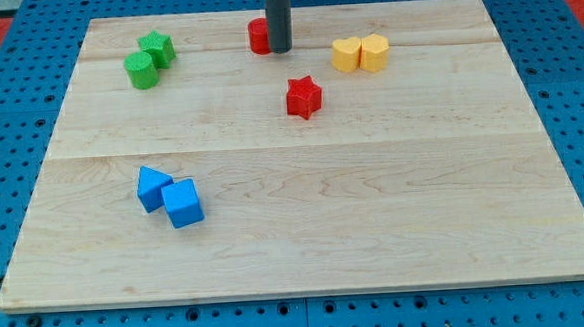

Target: Separate the green blocks

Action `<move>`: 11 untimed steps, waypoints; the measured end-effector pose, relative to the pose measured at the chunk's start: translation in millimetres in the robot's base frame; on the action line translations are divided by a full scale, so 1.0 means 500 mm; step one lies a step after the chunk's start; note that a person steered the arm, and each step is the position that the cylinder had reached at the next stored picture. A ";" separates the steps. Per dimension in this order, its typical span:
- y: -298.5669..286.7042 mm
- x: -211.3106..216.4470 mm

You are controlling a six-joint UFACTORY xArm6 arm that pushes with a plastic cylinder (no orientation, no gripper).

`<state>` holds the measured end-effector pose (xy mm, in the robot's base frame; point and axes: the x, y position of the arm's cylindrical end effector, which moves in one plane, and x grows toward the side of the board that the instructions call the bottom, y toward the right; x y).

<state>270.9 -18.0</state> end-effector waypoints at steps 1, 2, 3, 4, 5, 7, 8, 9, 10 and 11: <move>-0.020 -0.003; -0.112 0.005; -0.217 -0.031; -0.243 -0.101; -0.267 -0.124; -0.283 0.041; -0.248 -0.012; -0.306 -0.099; -0.410 -0.131; -0.393 -0.019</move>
